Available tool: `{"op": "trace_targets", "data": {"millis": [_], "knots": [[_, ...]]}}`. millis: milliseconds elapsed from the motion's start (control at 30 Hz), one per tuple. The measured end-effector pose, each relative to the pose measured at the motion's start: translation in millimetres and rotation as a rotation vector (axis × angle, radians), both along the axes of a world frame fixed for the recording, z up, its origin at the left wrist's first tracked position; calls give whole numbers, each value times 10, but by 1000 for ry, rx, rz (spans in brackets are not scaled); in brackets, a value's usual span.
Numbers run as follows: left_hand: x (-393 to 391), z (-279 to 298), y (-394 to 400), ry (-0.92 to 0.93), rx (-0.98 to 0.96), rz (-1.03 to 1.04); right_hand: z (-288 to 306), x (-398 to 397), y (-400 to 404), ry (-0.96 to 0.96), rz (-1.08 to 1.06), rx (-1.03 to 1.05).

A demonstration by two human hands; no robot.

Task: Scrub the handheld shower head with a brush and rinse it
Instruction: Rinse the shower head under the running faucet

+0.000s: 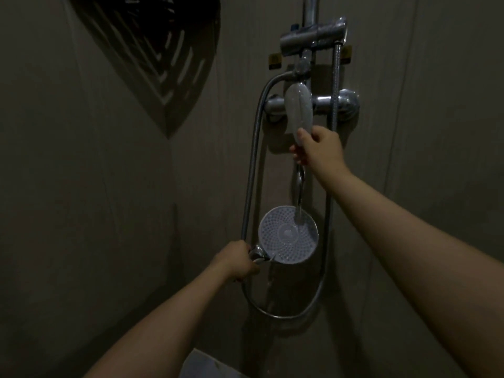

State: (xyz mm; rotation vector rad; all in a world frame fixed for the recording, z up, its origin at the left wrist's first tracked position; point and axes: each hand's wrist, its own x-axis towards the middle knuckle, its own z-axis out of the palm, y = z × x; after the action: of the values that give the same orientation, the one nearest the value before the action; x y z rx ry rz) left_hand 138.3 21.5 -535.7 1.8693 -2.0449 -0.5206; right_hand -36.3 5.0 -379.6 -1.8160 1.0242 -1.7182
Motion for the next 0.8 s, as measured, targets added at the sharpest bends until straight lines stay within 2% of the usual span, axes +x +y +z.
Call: {"op": "trace_targets", "data": {"millis": [167,367,467,567,633,733,800], "knots": [[-20,-16,-5,47,4,-17,24,10,20,-56,94,43],[-5,-60,0,78,-37,11,8,-47,15,-68,72,102],[39,-37,15,29,-61,3,-139,-80,54,-149,-25,117],[105,-31,34,-13,-57,1,-600,-107,149,-193,-186,131],[151,-26,62,-46,-47,5,-974,-77,223,-14,-285,180],[201,-21,123,-176,-59,-10,-1390,9,271,430,-422,243],[194,-45,174,-270,-65,-31,-1493,134,286,645,-444,261]]}}
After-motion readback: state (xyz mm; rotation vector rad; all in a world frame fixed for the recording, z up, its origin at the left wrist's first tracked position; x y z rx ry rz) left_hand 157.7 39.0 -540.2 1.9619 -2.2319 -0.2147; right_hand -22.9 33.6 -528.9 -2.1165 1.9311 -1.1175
